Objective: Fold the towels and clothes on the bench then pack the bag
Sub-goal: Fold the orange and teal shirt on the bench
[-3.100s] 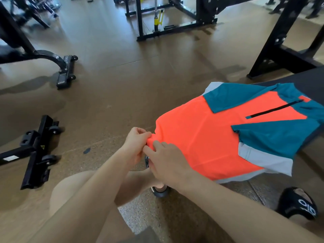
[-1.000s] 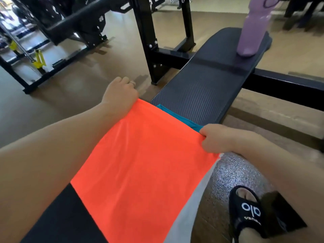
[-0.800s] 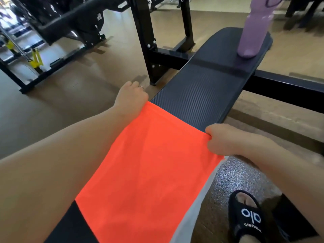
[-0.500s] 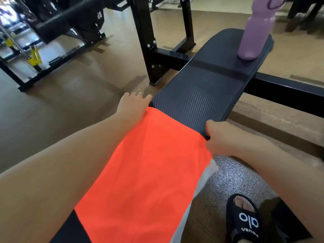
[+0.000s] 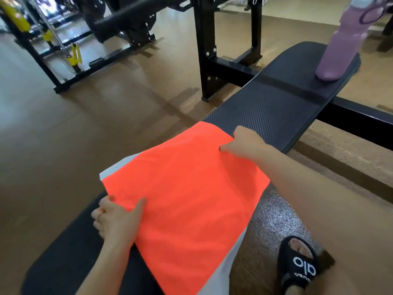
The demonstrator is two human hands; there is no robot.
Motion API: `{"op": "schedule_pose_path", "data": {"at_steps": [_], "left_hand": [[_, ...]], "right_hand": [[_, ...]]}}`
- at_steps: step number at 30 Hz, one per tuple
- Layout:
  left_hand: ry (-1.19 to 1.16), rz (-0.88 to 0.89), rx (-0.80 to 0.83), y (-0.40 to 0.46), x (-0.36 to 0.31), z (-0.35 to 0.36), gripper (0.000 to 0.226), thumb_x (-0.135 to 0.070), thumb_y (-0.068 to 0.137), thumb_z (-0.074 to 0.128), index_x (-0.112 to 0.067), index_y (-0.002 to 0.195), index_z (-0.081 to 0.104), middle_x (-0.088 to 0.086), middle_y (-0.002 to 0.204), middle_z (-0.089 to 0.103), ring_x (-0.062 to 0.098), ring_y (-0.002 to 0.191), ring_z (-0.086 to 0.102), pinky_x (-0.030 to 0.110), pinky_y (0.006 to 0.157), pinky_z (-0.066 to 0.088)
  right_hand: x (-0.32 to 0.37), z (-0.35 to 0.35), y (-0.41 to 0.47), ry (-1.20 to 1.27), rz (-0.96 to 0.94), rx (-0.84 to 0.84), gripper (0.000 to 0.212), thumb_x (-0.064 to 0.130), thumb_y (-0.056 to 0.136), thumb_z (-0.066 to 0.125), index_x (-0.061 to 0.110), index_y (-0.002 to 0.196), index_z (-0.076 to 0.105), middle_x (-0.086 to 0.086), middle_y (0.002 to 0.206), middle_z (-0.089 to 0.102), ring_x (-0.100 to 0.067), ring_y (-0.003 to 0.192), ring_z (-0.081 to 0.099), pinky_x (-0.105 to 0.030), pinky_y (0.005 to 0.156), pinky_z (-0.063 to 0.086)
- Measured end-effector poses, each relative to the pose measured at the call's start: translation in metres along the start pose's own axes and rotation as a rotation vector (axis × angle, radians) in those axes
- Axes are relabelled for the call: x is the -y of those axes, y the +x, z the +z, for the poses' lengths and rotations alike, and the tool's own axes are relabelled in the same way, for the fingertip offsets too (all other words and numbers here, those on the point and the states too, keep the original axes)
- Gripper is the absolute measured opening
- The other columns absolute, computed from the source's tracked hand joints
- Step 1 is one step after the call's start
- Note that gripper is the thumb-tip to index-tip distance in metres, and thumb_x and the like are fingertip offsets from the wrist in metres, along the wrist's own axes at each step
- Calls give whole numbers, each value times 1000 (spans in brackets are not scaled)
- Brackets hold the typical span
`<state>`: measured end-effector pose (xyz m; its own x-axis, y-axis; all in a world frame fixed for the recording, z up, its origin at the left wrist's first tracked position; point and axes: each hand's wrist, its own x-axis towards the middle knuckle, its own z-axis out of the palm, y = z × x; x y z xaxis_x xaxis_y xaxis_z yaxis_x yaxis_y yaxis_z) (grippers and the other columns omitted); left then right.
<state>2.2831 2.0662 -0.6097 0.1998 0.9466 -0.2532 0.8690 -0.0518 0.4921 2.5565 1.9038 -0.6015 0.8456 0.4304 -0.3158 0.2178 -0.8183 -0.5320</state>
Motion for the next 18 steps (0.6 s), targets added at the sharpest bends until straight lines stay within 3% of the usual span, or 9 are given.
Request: {"op": "schedule_pose_path", "data": {"at_steps": [2,4,6,10,13,18], "left_hand": [[-168,-54,36,-9,7,-6,82,-35,81,81,-9,141,31,21,139,40,38,128,42,51,107,40],[-360,-118,122,-16,8,-7,73,-28,82,81,-15,134,32,9,121,53,26,106,57,45,91,49],[-511,-191,241,-21,5,-8,65,-27,77,82,-8,122,39,7,110,61,22,93,65,39,80,54],[-652,-261,383,-23,9,-9,29,-15,88,73,1,110,65,16,101,75,31,91,73,40,77,59],[-674,-249,439,-26,17,-14,31,-17,91,71,-2,118,64,13,106,76,29,97,73,43,85,59],[-712,-223,454,-28,15,-31,21,-15,95,66,-6,114,68,10,104,77,26,97,73,38,78,57]], "right_hand": [[2,-5,-1,42,17,43,35,35,79,74,12,82,48,-3,78,52,-18,65,49,-31,50,29],[4,-9,-4,86,27,98,33,35,75,77,9,80,57,-5,77,55,-18,65,51,-28,51,33],[5,-12,-8,128,38,134,37,32,74,79,2,91,67,-7,83,58,-21,71,55,-28,58,39],[0,-15,-10,165,48,161,46,29,71,78,-3,104,72,-8,85,61,-23,77,58,-34,68,46],[2,-17,-15,171,38,176,43,33,76,77,3,106,73,-13,106,71,-28,98,68,-44,89,56],[7,-15,-24,194,2,183,49,28,75,81,-3,111,69,-20,118,68,-34,107,66,-50,95,52]]}}
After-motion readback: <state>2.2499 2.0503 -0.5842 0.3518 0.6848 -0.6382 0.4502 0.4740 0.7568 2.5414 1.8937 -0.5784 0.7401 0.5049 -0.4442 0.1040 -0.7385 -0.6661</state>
